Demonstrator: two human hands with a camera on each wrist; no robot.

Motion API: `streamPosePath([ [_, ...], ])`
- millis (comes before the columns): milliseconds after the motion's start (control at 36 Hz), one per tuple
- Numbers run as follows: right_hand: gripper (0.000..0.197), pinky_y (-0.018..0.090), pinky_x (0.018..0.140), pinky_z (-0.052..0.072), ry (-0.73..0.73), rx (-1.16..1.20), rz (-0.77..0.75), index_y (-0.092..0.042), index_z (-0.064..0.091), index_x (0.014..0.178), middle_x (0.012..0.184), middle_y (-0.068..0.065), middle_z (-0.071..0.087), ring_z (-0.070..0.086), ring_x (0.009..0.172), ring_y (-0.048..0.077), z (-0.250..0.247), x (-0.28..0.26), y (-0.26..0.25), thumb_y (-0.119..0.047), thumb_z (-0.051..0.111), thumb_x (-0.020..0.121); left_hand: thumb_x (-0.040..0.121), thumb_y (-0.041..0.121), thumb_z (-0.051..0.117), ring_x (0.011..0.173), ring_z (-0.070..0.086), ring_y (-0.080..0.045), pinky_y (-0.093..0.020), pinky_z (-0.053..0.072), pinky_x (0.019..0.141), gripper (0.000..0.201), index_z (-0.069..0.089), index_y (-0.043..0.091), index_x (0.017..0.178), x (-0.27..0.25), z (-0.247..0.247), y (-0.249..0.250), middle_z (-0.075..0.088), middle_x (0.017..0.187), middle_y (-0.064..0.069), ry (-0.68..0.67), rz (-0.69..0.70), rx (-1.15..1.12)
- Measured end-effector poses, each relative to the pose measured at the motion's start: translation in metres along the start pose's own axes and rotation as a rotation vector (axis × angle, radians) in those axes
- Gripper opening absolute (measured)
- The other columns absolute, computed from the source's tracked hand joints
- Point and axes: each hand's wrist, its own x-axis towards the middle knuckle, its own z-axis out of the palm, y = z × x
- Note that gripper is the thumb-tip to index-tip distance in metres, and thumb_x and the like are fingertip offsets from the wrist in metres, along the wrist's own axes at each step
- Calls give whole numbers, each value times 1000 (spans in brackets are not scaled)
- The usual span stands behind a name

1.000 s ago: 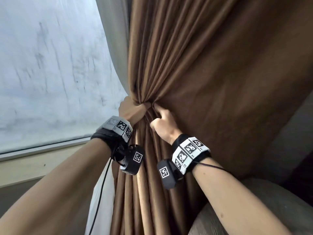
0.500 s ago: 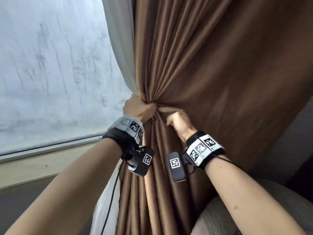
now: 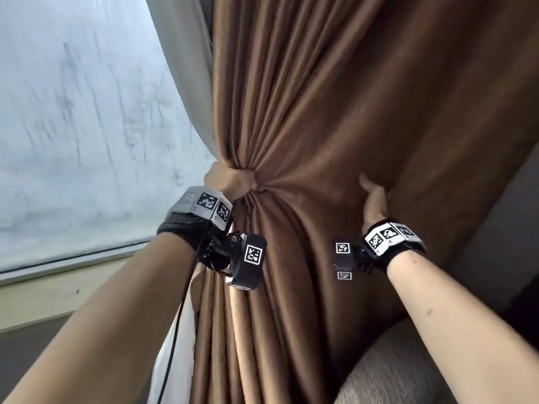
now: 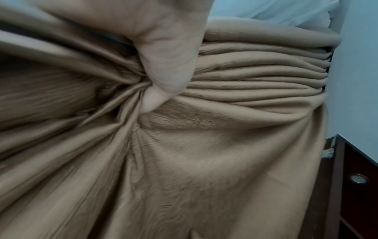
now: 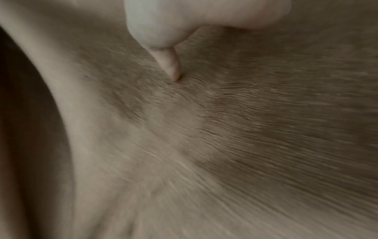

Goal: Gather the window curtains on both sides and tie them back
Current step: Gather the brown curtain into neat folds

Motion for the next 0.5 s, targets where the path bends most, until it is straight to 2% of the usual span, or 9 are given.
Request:
streamPosePath([
  [83, 78, 38, 112, 34, -303, 67, -33, -33, 63, 125, 125, -15, 64, 59, 118, 8, 12, -54, -28, -69, 78, 57, 59, 14, 80, 98, 61, -22, -28, 52, 86, 55, 62, 1, 109, 1, -5, -3, 63, 108, -6, -42, 14, -9],
  [111, 74, 38, 111, 36, -372, 98, 25, -30, 64, 124, 125, -12, 65, 59, 118, 10, 14, -71, -37, -68, 77, 61, 61, 12, 79, 101, 63, -25, -31, 53, 89, 55, 62, 1, 112, 1, -7, -3, 63, 110, -8, -49, 29, -11],
  [222, 54, 37, 94, 52, -604, 116, 179, -16, 71, 111, 109, 5, 73, 66, 106, 24, 18, -157, -76, -59, 61, 80, 58, 13, 79, 100, 63, -28, -34, 54, 89, 56, 64, 4, 112, -2, -14, -6, 65, 111, -10, -70, 95, -20],
  [278, 46, 32, 81, 55, -679, 147, 219, -17, 75, 99, 97, 6, 74, 69, 92, 22, 23, -169, -77, -54, 50, 91, 59, 11, 78, 100, 63, -28, -36, 54, 90, 52, 64, 4, 108, -5, -16, -5, 65, 109, -9, -85, 101, -40],
  [333, 49, 35, 84, 55, -736, 155, 235, -13, 72, 109, 104, 11, 73, 68, 95, 26, 30, -177, -77, -53, 49, 92, 61, 9, 76, 99, 62, -28, -36, 53, 90, 47, 64, 7, 107, -8, -17, -4, 64, 104, -7, -90, 101, -57],
  [361, 49, 34, 82, 56, -758, 150, 245, -10, 73, 106, 101, 12, 73, 69, 92, 27, 35, -183, -79, -51, 49, 92, 62, 9, 75, 99, 62, -27, -34, 53, 89, 47, 64, 7, 108, -10, -17, -4, 62, 103, -6, -84, 103, -66],
  [417, 48, 24, 67, 58, -792, 102, 192, -9, 78, 76, 77, 8, 74, 70, 70, 19, 42, -190, -80, -42, 48, 95, 65, 11, 74, 100, 61, -25, -29, 50, 84, 48, 63, 7, 112, -11, -17, -5, 61, 102, -5, -74, 97, -87],
  [444, 48, 22, 69, 56, -790, 97, 172, -10, 76, 69, 69, 4, 73, 69, 67, 17, 48, -196, -82, -41, 50, 94, 67, 13, 75, 100, 59, -22, -27, 47, 81, 51, 62, 7, 116, -12, -17, -6, 59, 103, -4, -72, 94, -105],
  [500, 40, 28, 86, 52, -747, 24, 92, -12, 74, 81, 74, 0, 73, 67, 76, 14, 57, -201, -82, -49, 58, 88, 71, 16, 75, 100, 56, -22, -25, 42, 79, 55, 58, 7, 123, -17, -16, -8, 57, 104, -4, -70, 91, -132],
])
